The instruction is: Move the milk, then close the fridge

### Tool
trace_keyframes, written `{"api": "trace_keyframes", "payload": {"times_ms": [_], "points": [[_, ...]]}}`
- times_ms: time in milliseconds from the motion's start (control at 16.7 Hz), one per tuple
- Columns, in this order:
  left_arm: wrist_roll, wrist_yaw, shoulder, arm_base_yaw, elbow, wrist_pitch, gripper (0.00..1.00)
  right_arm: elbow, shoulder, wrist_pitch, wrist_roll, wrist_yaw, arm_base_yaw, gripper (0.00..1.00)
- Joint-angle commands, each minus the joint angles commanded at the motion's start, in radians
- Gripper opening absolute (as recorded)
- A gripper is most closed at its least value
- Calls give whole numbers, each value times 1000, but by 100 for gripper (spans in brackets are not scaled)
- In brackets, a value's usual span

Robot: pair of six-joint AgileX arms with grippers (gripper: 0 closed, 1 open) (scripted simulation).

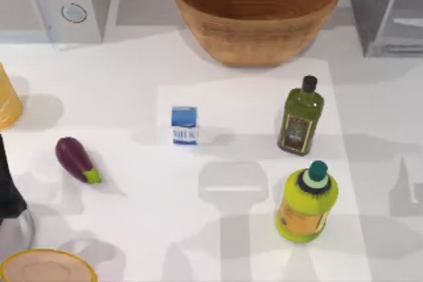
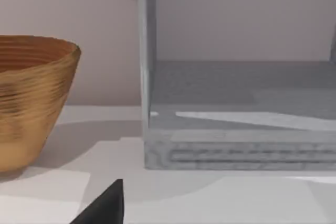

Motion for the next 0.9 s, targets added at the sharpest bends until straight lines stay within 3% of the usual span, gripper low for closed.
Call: {"api": "trace_keyframes", "payload": {"times_ms": [180,360,900], "points": [[0,0,0,0,0,0,100,1,13,13,1,14,14,100],[0,0,0,0,0,0,100,8,103,104,2,112,113,100],[0,0,0,0,0,0,100,21,577,555,12,706,701,100]]}}
